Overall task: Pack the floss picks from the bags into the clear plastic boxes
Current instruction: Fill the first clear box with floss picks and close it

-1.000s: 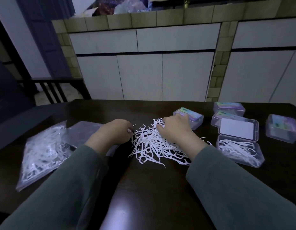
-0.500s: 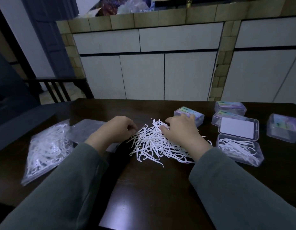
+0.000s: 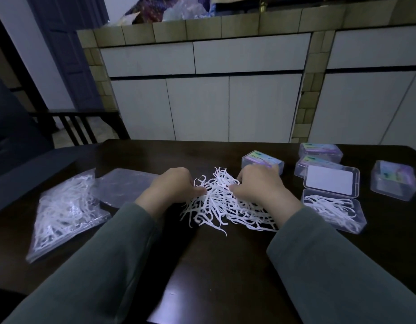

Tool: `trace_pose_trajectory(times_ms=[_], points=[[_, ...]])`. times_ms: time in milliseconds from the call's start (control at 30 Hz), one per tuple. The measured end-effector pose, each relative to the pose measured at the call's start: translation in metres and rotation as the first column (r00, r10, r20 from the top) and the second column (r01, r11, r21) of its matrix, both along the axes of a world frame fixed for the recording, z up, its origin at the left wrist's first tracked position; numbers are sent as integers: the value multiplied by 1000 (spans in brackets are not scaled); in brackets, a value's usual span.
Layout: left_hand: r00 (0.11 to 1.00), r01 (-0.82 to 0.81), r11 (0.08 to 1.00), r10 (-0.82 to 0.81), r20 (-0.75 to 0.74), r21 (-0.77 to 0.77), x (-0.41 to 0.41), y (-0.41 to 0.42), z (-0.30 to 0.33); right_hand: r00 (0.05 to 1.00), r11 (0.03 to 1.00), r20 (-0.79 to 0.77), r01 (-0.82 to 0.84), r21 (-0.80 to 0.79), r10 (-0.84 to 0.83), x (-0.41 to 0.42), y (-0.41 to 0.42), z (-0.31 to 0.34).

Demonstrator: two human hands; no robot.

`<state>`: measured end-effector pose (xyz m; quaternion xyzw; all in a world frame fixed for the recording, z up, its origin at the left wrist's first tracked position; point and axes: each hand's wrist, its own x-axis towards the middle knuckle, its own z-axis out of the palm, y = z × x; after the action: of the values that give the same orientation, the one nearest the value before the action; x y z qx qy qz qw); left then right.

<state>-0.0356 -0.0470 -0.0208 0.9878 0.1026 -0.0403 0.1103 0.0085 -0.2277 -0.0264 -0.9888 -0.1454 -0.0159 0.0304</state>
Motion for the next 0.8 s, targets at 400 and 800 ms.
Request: trace_pose_trajectory(times_ms=[400, 800], points=[[996, -27, 988, 40, 79, -154, 0, -12, -8, 997, 977, 17, 67, 201, -72, -3, -2, -1], [993, -96, 981, 105, 46, -168, -1, -16, -7, 996, 924, 53, 47, 379, -72, -6, -6, 8]])
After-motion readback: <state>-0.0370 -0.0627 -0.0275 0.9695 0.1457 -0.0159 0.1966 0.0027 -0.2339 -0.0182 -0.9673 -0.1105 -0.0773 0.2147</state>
